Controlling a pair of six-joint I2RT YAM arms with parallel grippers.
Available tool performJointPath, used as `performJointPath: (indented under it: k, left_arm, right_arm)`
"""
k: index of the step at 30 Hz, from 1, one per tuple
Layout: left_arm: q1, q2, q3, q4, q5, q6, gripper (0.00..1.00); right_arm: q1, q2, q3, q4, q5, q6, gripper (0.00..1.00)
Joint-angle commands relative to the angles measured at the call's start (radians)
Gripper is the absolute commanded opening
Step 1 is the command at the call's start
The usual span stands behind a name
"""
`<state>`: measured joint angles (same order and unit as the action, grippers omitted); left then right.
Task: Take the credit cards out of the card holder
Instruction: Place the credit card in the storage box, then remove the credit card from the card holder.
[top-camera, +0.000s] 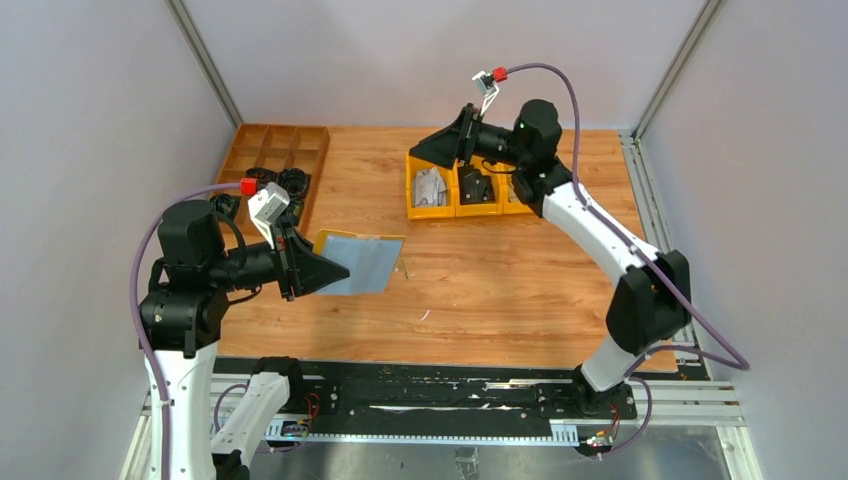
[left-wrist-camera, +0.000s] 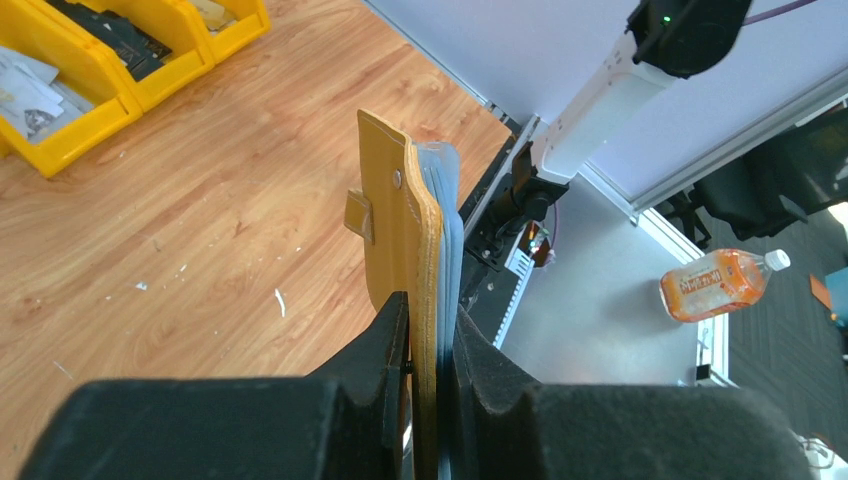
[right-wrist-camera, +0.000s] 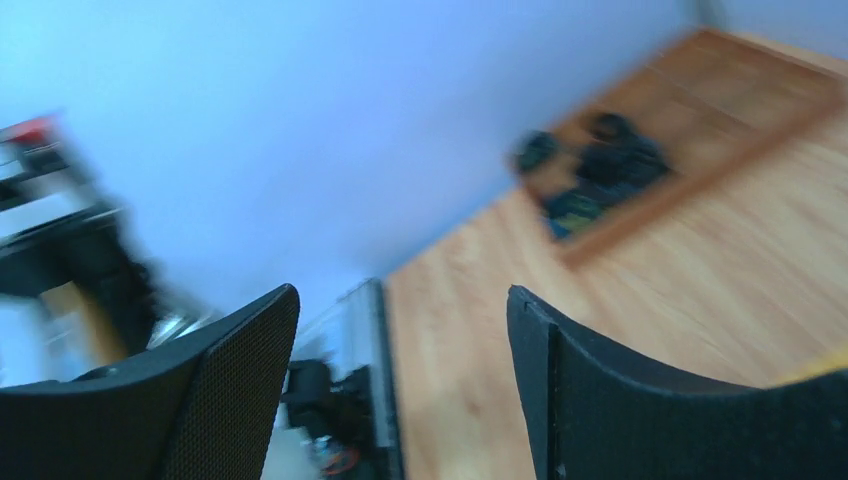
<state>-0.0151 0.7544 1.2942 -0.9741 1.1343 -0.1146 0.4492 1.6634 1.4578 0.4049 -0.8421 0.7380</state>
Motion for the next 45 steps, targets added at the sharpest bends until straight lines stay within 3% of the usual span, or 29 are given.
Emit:
performJointPath:
  k: [1, 4, 9, 14, 20, 25, 28, 29, 30, 33, 36, 39, 45]
  left_arm:
    - [0.003, -0.027, -0.008, 0.006, 0.055, 0.035, 0.00]
    - [0.003, -0.037, -0.007, 0.006, 0.063, 0.030, 0.00]
    - [0.003, -0.046, -0.003, 0.006, 0.076, 0.019, 0.00]
    - [0.003, -0.059, -0.004, 0.006, 0.059, 0.016, 0.00]
    - [0.003, -0.068, -0.002, 0.006, 0.032, 0.027, 0.00]
    - [0.003, -0.083, -0.011, 0.006, 0.009, 0.044, 0.00]
    - [0.003, -0.092, -0.011, 0.006, -0.009, 0.052, 0.00]
    - [0.003, -0.094, -0.009, 0.006, -0.012, 0.051, 0.05]
    - [0.003, -0.093, -0.006, 0.006, -0.010, 0.047, 0.17]
    - [0.003, -0.094, 0.004, 0.002, 0.033, 0.024, 0.46]
    - [0.003, -0.095, 0.016, 0.002, 0.075, 0.004, 0.59]
    - [0.003, -0.090, 0.025, 0.003, 0.116, -0.019, 0.60]
    - [0.003, -0.071, 0.046, 0.010, 0.138, -0.042, 0.42]
  right_arm:
    - [0.143, -0.086, -0.101, 0.428, -0.267, 0.264, 0.80]
    - [0.243, -0.164, -0.170, 0.470, -0.273, 0.270, 0.81]
    - [0.363, -0.215, -0.188, 0.289, -0.232, 0.125, 0.83]
    - [0.424, -0.218, -0.199, 0.282, -0.213, 0.124, 0.84]
    - [0.482, -0.220, -0.173, 0.051, -0.075, 0.007, 0.84]
    - [0.503, -0.225, -0.166, -0.029, 0.097, 0.004, 0.61]
    - [0.517, -0.231, -0.171, -0.031, 0.151, 0.007, 0.40]
    - [0.517, -0.233, -0.173, -0.030, 0.151, 0.004, 0.29]
    - [0.516, -0.237, -0.182, -0.029, 0.148, -0.005, 0.20]
    - [0.502, -0.262, -0.212, -0.027, 0.151, -0.034, 0.00]
    - [0.480, -0.285, -0.244, -0.003, 0.129, -0.041, 0.00]
    - [0.467, -0.308, -0.263, 0.003, 0.110, -0.054, 0.00]
    - [0.446, -0.357, -0.304, 0.007, 0.082, -0.080, 0.00]
